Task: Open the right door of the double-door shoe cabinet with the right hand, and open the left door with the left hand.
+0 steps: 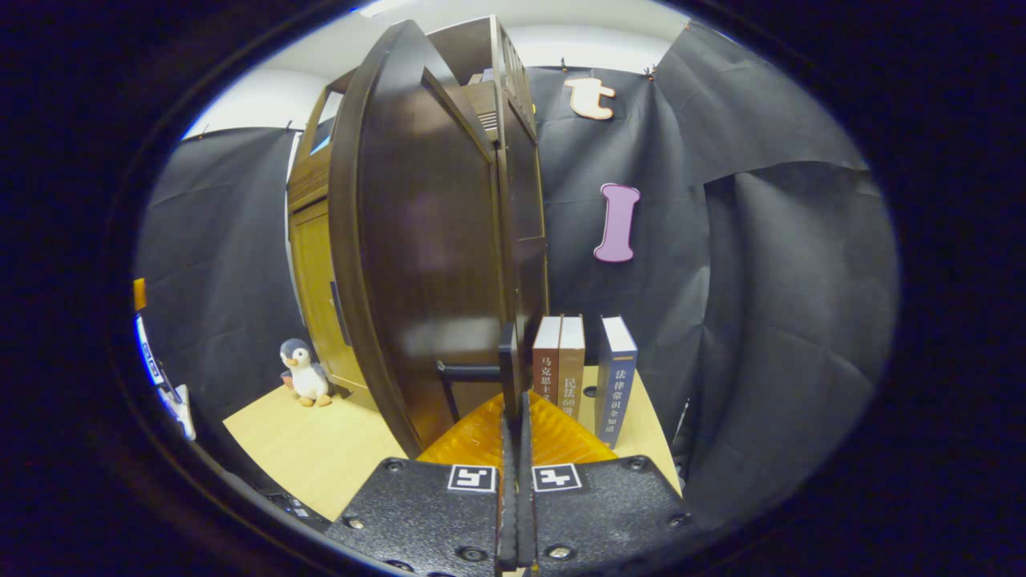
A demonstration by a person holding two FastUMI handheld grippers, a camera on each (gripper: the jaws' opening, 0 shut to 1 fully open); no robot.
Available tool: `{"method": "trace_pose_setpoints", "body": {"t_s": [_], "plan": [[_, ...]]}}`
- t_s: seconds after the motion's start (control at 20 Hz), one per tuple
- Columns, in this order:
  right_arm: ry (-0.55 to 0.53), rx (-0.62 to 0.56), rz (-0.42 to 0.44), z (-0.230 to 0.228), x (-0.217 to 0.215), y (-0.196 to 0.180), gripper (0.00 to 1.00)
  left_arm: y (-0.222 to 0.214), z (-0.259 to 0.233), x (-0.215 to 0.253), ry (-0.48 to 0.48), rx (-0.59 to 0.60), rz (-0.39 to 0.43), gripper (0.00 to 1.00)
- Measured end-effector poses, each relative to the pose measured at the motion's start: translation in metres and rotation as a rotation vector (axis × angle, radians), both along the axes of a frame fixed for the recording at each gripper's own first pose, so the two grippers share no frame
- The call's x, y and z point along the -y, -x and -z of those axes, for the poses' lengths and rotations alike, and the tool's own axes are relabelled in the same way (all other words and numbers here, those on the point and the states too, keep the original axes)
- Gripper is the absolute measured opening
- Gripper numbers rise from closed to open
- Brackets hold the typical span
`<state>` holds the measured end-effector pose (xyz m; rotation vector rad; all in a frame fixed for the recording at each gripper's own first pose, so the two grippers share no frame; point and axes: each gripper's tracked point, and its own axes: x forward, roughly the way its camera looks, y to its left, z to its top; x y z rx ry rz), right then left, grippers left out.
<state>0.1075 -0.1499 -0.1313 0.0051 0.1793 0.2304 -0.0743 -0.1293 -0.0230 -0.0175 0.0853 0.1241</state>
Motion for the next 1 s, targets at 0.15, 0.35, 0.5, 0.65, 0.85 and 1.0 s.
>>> {"method": "trace_pose_setpoints", "body": {"t_s": [0.15,0.35,0.5,0.65,0.85,1.0], "plan": [[0.011,-0.01,0.005,0.0,0.005,0.002,0.07,-0.006,0.0,-0.003,0.0,0.008,0.013,0.96],[0.04,0.007,0.069,-0.008,0.022,0.025,0.36,-0.023,0.006,-0.022,0.018,0.009,0.049,0.96],[0.078,0.076,0.171,-0.036,0.031,0.049,0.66,-0.04,0.008,-0.049,-0.004,0.011,0.08,0.96],[0.067,0.108,0.268,-0.063,0.022,0.087,0.78,-0.058,0.011,-0.073,-0.016,0.024,0.115,0.96],[0.047,0.135,0.343,-0.078,-0.017,0.124,0.89,-0.087,0.023,-0.101,-0.012,0.033,0.16,0.96],[0.037,0.142,0.377,-0.081,-0.053,0.146,0.99,-0.113,0.037,-0.114,-0.009,0.025,0.183,0.96]]}}
